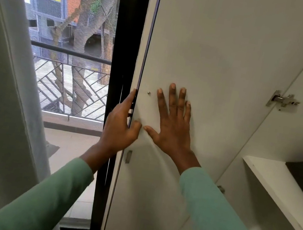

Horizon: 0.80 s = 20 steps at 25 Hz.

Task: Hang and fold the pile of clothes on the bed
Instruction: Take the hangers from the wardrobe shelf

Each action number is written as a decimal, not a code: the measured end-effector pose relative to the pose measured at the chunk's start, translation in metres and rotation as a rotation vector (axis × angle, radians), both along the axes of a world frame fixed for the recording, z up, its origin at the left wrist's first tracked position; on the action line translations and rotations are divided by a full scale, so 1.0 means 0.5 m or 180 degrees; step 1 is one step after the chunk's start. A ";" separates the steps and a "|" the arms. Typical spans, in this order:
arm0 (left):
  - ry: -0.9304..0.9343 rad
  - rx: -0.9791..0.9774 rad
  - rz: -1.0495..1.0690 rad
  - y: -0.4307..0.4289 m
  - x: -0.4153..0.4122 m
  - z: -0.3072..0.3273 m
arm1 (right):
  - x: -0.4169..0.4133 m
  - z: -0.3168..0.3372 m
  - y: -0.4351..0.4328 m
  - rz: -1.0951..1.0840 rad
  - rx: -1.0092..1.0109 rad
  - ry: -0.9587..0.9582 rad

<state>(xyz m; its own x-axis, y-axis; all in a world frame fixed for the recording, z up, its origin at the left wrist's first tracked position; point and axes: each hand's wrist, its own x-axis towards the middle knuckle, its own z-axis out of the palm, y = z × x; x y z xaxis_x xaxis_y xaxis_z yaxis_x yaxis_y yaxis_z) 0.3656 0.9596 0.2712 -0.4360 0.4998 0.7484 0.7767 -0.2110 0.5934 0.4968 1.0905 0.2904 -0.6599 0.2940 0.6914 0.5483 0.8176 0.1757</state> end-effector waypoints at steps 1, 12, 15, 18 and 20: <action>-0.0059 -0.0081 -0.0033 0.012 -0.027 0.008 | -0.018 -0.003 0.007 -0.0107 0.0010 -0.0058; -0.0081 -0.0707 -0.0126 0.065 -0.060 0.003 | -0.068 0.004 0.039 -0.0200 -0.0255 -0.0232; 0.0087 -0.0533 0.0009 0.047 -0.017 -0.001 | -0.020 0.007 0.020 0.0292 -0.0955 0.0044; 0.0311 -0.0373 -0.0267 0.034 0.085 0.011 | 0.091 -0.015 -0.009 0.0494 -0.1831 0.0991; 0.0373 -0.0381 -0.0592 0.032 0.170 0.016 | 0.201 -0.037 -0.019 0.0414 -0.2142 0.1468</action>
